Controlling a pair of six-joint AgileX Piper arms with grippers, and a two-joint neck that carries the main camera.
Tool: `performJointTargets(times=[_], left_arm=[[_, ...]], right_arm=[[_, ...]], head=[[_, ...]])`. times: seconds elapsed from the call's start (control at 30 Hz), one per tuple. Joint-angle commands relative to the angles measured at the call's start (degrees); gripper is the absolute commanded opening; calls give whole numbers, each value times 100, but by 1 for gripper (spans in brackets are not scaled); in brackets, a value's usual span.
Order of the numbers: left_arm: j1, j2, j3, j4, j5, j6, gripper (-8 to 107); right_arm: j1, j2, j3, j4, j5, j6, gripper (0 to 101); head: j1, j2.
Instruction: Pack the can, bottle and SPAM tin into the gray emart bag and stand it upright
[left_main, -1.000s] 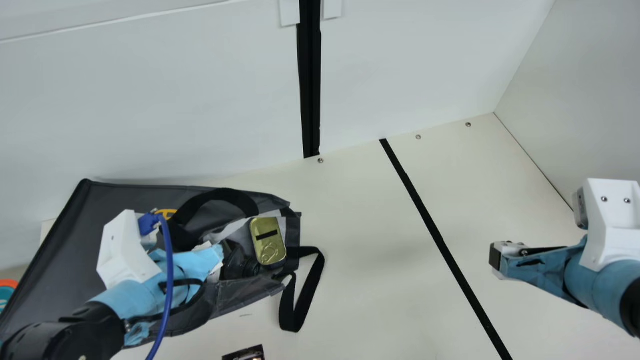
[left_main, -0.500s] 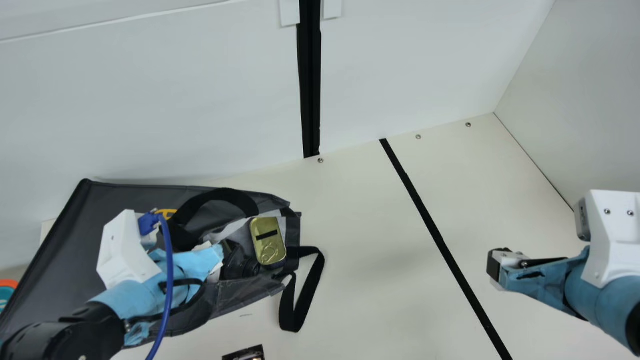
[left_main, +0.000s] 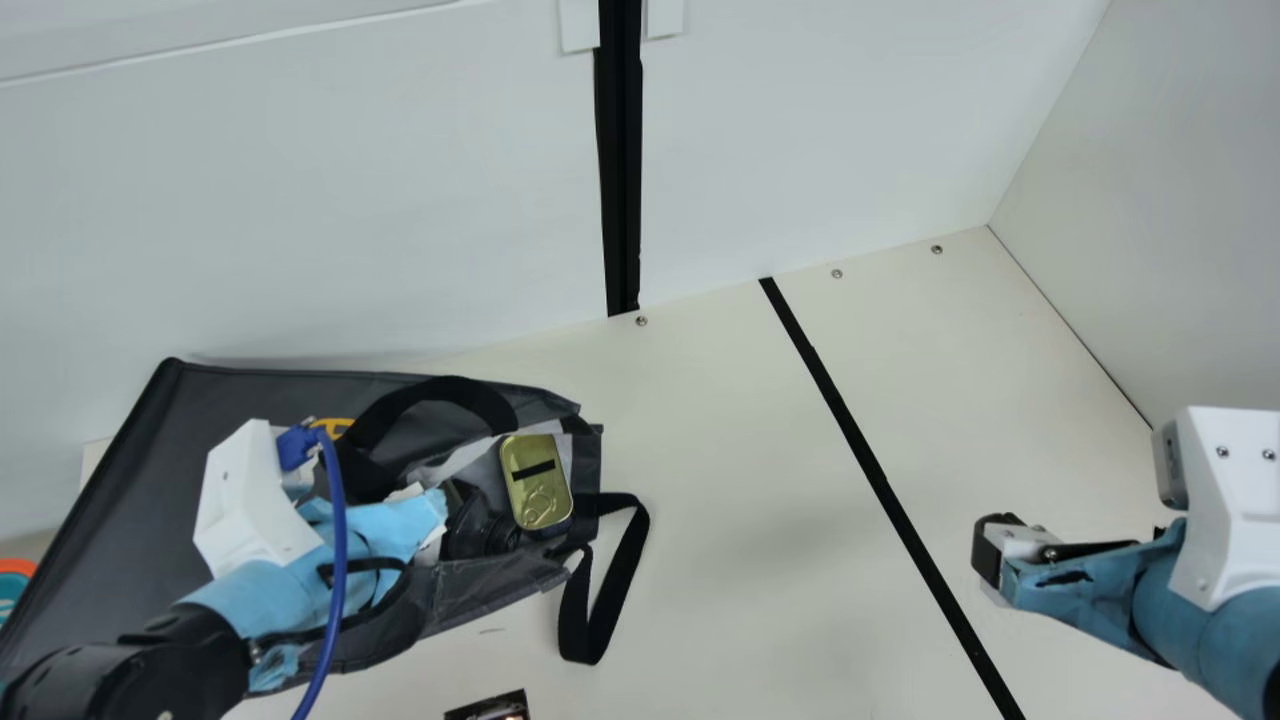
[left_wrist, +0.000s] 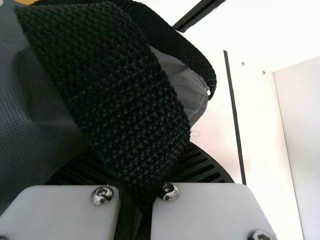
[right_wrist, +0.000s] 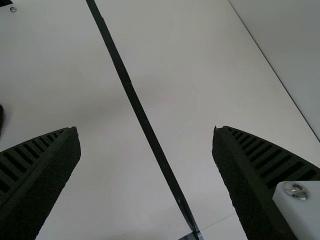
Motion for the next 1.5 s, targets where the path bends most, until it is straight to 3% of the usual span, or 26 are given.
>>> performJointTargets(times=[0.0, 0.33, 0.77, 0.93, 1.2, 1.47], left_arm=[[0, 0, 0, 0, 0, 0, -8], [0, 0, 0, 0, 0, 0, -8], [0, 0, 0, 0, 0, 0, -8], [0, 0, 0, 0, 0, 0, -8], [0, 0, 0, 0, 0, 0, -8], [0, 0, 0, 0, 0, 0, -8]], right_arm=[[-14, -12, 15, 33, -3, -12, 95], [-48, 12, -18, 139, -3, -60, 95], [-87, 435, -566, 430, -3, -383, 95], [-170, 576, -715, 954, -29, -680, 95], [-688, 911, -446, 1951, -518, -1607, 95], [-1068, 1311, -294, 2822, -766, -2610, 95]], head=[[-130, -14], [-130, -14], [-130, -14], [-130, -14], [-130, -14], [-130, -14]])
